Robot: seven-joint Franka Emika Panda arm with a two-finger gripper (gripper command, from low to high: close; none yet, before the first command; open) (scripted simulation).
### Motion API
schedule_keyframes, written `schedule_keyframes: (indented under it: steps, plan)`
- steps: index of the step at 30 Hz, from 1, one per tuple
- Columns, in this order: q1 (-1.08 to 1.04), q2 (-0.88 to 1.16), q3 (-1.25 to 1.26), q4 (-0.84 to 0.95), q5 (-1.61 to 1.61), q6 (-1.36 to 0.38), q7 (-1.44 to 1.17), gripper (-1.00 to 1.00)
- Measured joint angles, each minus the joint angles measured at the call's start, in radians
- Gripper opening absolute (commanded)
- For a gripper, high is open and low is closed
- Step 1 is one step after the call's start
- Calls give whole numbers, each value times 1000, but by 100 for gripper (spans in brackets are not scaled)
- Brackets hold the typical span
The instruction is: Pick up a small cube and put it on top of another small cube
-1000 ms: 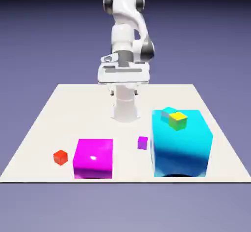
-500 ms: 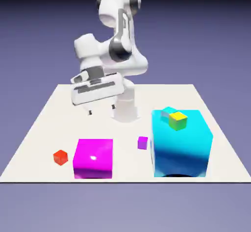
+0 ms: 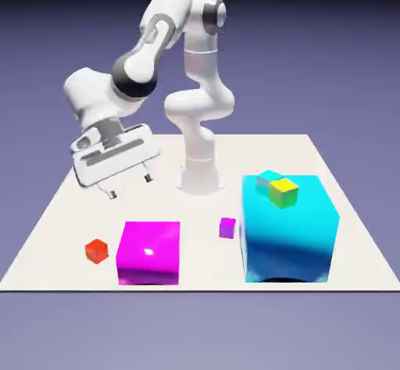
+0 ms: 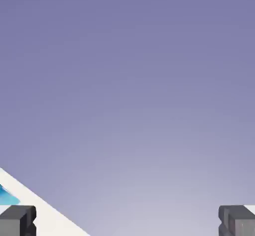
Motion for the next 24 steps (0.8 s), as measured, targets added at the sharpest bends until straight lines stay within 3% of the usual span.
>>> schedule_keyframes:
  steps: [19,24]
  plan:
    - [21,680,-255,-105,306,-86,-826,0]
    - [-14,763,-225,-97,379,-54,-907,0]
